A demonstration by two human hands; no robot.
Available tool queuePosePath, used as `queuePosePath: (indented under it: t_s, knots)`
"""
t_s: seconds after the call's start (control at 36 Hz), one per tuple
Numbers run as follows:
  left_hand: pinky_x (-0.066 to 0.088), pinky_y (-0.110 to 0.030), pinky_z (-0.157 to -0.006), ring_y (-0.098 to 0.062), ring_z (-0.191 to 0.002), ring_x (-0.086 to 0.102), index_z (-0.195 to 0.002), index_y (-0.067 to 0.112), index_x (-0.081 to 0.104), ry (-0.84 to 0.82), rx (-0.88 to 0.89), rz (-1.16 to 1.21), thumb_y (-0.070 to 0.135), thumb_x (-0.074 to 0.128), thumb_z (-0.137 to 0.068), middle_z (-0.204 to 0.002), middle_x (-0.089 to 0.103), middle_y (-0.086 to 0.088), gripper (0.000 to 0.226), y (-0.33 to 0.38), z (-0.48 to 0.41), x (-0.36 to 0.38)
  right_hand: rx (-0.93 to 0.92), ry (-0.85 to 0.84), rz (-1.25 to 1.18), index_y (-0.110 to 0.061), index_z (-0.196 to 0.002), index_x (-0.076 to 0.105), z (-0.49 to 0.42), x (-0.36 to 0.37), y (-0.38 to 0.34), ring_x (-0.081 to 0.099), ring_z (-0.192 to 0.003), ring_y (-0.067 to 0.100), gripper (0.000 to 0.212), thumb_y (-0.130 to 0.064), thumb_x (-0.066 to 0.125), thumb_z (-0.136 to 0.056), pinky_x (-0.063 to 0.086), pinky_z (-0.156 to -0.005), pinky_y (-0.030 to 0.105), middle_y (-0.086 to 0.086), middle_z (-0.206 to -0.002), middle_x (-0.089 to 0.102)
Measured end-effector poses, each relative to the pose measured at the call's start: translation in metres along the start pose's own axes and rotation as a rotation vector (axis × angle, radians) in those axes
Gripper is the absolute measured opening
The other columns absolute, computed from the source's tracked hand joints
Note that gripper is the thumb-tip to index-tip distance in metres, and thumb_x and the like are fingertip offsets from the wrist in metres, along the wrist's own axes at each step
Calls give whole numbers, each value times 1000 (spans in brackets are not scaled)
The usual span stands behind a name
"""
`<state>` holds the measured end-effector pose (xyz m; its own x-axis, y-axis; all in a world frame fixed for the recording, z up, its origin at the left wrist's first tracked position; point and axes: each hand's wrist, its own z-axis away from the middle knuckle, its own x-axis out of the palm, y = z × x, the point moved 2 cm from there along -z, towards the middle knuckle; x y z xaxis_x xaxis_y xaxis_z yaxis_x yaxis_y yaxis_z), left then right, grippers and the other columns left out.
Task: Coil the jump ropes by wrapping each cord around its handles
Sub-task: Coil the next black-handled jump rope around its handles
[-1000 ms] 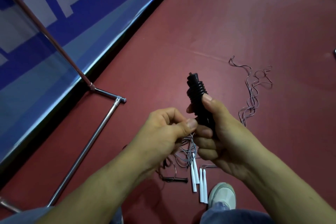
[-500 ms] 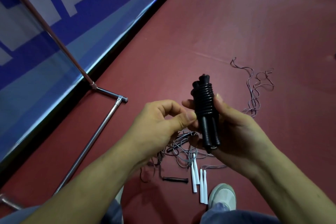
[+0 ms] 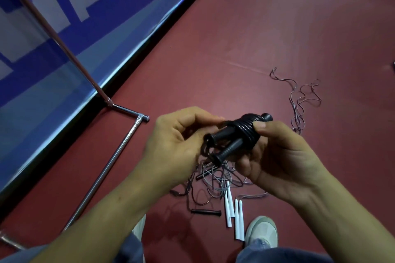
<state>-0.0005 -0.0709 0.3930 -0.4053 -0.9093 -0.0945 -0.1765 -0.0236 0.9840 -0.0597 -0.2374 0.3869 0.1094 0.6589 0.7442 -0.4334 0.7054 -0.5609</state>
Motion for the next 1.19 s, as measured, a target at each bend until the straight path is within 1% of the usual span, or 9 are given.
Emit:
queuePosePath:
  t_s: [0.11, 0.28, 0.47, 0.61, 0.75, 0.94, 1.03, 1.08, 1.19]
  knots:
    - [54, -37, -65, -23, -80, 65, -109, 2, 70, -87, 311, -284, -9, 68, -72, -95, 66, -4, 39, -3, 5, 1, -1, 30, -121, 7, -107, 73, 3, -1, -4, 75, -93, 39, 67, -5, 97, -46, 64, -66, 42, 27, -108, 72]
    - [55, -39, -80, -21, -97, 67, -111, 1, 71, -108, 413, -338, 32, 88, -75, -106, 62, -9, 51, -1, 3, 0, -17, -48, -206, 17, -128, 57, 4, 1, -1, 68, -112, 45, 80, 1, 91, -57, 62, -76, 52, 30, -134, 60]
    - [53, -30, -70, -19, -82, 66, -98, 3, 76, -19, 455, -317, 23, 76, -84, -93, 64, -11, 24, 3, 3, 3, -15, -205, -280, 19, -136, 49, 4, 1, -1, 49, -136, 47, 46, 0, 61, -95, 47, -106, 58, 32, -144, 50]
    - [43, -10, -69, -1, -76, 62, -86, 20, 72, -17, 322, -235, 25, 61, -96, -84, 62, 12, 16, 9, 3, -3, 29, -132, -138, 2, -124, 62, 6, -2, 11, 69, -98, 30, 65, -5, 89, -65, 56, -90, 54, 18, -107, 67]
    - [42, -28, -58, -21, -60, 52, -69, 3, 68, -103, 114, -92, 36, 56, -100, -69, 52, -9, 47, -2, 3, -8, 88, -184, 108, -4, -125, 64, 7, 7, 15, 69, -85, 23, 58, -12, 87, -73, 61, -72, 38, 13, -97, 65]
    - [36, -24, -51, -12, -49, 45, -61, 21, 67, -176, -141, -72, 43, 64, -94, -52, 51, 2, 40, -7, 3, -9, 3, -78, 523, 7, -128, 56, 3, 7, 10, 61, -116, 54, 53, 6, 70, -77, 46, -106, 62, 39, -122, 60]
    - [34, -24, -49, -9, -45, 42, -60, 21, 67, -191, -222, -181, 27, 68, -94, -48, 52, 4, 34, -8, 4, -6, 14, 9, 648, 1, -125, 52, 4, 6, 13, 71, -95, 48, 56, 9, 72, -73, 62, -80, 50, 34, -103, 59]
    - [34, -27, -49, -9, -45, 41, -62, 15, 65, -190, -236, -272, 28, 67, -95, -48, 53, -1, 36, -8, 3, -5, 8, 60, 660, 1, -123, 47, 5, 4, 13, 70, -69, 35, 54, 8, 67, -73, 54, -53, 33, 19, -84, 58]
    - [33, -29, -51, -9, -47, 38, -67, 11, 60, -235, -236, -332, 44, 59, -97, -53, 49, 2, 45, -9, 2, -8, -94, 81, 682, 5, -110, 45, 8, 3, 5, 53, -49, 20, 40, 2, 66, -76, 43, -43, 27, 3, -69, 56]
